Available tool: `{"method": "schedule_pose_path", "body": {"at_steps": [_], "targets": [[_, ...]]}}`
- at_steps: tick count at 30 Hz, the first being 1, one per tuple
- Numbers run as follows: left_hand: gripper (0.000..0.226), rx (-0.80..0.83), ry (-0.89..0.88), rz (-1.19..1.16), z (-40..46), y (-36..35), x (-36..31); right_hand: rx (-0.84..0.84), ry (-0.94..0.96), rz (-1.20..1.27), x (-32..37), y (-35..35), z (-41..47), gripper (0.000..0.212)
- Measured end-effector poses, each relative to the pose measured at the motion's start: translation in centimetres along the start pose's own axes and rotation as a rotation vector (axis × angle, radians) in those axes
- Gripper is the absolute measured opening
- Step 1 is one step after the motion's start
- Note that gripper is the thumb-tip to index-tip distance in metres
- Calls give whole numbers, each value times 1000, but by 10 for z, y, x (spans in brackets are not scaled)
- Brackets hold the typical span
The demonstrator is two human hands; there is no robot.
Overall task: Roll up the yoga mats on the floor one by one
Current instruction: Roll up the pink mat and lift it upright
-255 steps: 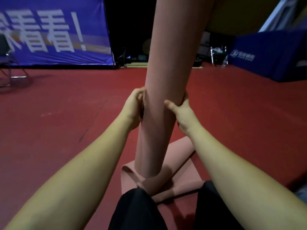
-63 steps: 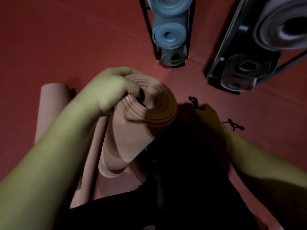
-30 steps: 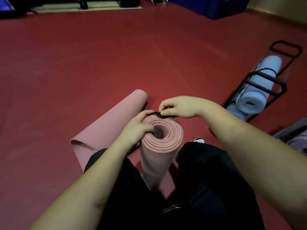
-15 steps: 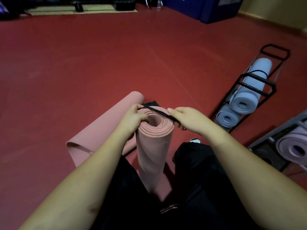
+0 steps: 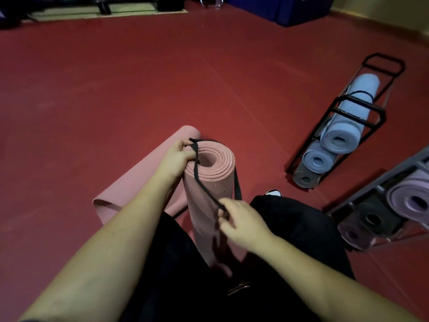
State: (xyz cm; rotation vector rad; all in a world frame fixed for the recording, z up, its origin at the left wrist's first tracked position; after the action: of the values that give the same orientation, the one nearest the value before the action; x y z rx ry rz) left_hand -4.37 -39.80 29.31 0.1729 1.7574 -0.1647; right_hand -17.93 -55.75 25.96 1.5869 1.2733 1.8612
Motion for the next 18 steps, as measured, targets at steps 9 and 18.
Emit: {"method": "schedule_pose_path", "body": {"at_steps": [9, 18], "targets": [[38, 28, -23, 9, 0, -5, 5, -97, -603, 488, -24, 44, 30, 61], [56, 32, 27, -63, -3, -8, 18, 96, -831, 656, -6, 61, 50, 99]]}}
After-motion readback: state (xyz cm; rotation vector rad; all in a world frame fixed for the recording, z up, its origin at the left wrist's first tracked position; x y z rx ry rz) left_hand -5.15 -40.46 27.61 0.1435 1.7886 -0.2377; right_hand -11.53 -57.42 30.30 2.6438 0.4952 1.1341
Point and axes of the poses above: each hand's wrist, its own z-axis towards the middle knuckle, its own y-axis out of the back of the hand, x = y × z, the point moved 4 cm from there along z, towards the middle knuckle, and after that the axes turned 7 degrees about x, right-handed, at the moved point
